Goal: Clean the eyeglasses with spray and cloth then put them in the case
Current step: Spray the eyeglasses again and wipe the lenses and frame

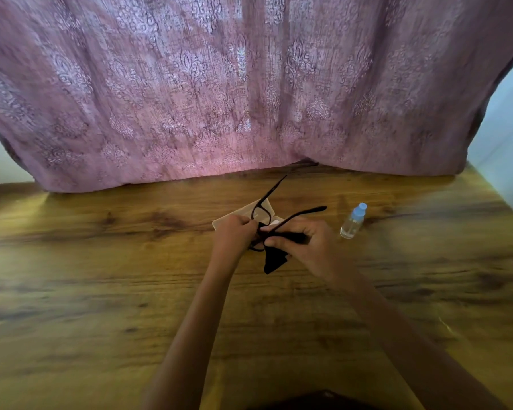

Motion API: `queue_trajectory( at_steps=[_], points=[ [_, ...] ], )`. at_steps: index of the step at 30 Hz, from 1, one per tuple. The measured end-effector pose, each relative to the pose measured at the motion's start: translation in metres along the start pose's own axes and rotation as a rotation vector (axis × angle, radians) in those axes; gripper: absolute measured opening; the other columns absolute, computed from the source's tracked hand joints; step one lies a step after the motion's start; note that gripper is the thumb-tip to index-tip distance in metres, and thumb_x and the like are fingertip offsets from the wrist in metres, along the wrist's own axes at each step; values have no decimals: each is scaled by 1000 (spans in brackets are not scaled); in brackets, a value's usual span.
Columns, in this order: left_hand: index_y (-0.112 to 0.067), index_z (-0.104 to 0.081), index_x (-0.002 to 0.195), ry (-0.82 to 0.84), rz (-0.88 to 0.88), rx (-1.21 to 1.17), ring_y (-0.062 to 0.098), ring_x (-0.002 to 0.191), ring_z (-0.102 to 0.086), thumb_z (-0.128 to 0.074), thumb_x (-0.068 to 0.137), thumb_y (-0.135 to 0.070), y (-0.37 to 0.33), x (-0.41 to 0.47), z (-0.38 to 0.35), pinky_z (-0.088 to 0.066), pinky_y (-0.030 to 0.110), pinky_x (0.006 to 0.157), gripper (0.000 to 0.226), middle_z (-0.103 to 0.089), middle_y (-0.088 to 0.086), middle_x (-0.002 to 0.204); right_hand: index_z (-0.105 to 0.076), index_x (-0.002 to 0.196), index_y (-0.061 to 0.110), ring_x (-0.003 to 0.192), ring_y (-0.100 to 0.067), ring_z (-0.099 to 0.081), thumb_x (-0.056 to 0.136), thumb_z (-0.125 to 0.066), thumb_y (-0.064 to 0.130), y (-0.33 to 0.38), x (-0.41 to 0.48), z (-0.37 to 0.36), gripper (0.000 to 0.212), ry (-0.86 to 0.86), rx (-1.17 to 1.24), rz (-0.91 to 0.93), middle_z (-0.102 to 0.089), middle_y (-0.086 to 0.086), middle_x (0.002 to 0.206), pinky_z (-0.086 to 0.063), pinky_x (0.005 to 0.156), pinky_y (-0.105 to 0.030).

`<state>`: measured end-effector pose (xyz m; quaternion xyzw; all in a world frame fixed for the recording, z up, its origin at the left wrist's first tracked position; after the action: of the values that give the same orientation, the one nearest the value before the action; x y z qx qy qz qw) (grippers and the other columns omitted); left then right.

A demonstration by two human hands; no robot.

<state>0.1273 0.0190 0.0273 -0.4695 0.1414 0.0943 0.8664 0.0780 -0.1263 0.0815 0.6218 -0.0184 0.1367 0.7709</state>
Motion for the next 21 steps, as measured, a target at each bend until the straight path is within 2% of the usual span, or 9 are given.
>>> queue_trajectory(
  at_steps=[5,8,10,13,15,16,18,19,21],
  points=[
    [-5,-73,77,18,-25,7,30,77,-68,-56,89,-24,0,3,-1,-56,48,77,28,-71,18,79,-75,98,12,96,-10,-69,84,-72,11,7,0,0,14,-27,16,37,-73,6,99,-55,87,-27],
    [-10,-69,75,44,-34,14,21,73,-65,-48,97,-32,-3,0,-1,-52,35,66,38,-69,6,73,-75,95,13,93,-12,-69,84,-71,9,10,2,8,12,-71,53,42,-72,5,96,-55,84,-25],
    [-9,-69,83,-75,-99,39,19,71,-64,-40,101,-40,-10,-7,12,-51,31,64,46,-69,6,76,-75,96,12,91,-12,-70,85,-70,9,8,4,16,12,-110,105,-3,-73,1,95,-54,81,-23],
    [-12,-67,113,-309,-342,72,15,80,-66,-40,101,-41,-32,-31,33,-51,25,69,40,-71,3,90,-75,98,14,91,-13,-71,86,-69,12,0,5,26,13,-147,196,-93,-75,0,94,-54,78,-22],
    [-14,-65,118,-273,-550,-43,3,88,-64,-46,100,-35,-49,-47,32,-50,17,81,33,-71,-3,99,-74,102,12,93,-16,-71,87,-67,13,-5,6,31,17,-171,238,-138,-75,-2,96,-54,80,-23],
    [-15,-66,114,-217,-634,-91,-1,90,-64,-48,99,-32,-55,-52,28,-46,22,96,29,-70,-7,98,-73,104,10,94,-17,-70,87,-67,14,-7,6,32,19,-188,270,-158,-75,-5,98,-54,83,-25],
    [-16,-69,107,-116,-729,-120,-1,93,-65,-52,97,-33,-60,-58,19,-19,37,120,26,-71,-11,96,-72,106,10,98,-22,-69,85,-67,19,-13,7,35,24,-227,346,-204,-74,-10,102,-53,89,-30],
    [-16,-70,105,-93,-749,-108,0,93,-66,-54,96,-32,-60,-59,16,-9,40,122,25,-72,-10,96,-72,107,10,101,-25,-69,84,-68,22,-15,7,36,27,-239,382,-221,-73,-12,104,-53,91,-33],
    [-15,-71,100,-102,-783,-46,2,91,-66,-60,93,-26,-61,-59,13,-6,42,122,18,-72,-9,95,-71,109,7,104,-30,-67,84,-68,24,-19,8,39,30,-254,418,-243,-72,-15,106,-52,93,-38]
  ],
)
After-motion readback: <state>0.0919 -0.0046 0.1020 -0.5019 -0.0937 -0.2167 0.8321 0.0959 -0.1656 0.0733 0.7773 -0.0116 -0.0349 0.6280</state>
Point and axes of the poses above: each hand's wrist, its own x-axis towards the middle knuckle, its own z-axis out of the back of the hand, y = z × x, the point moved 9 cm from there along x, towards the middle knuckle
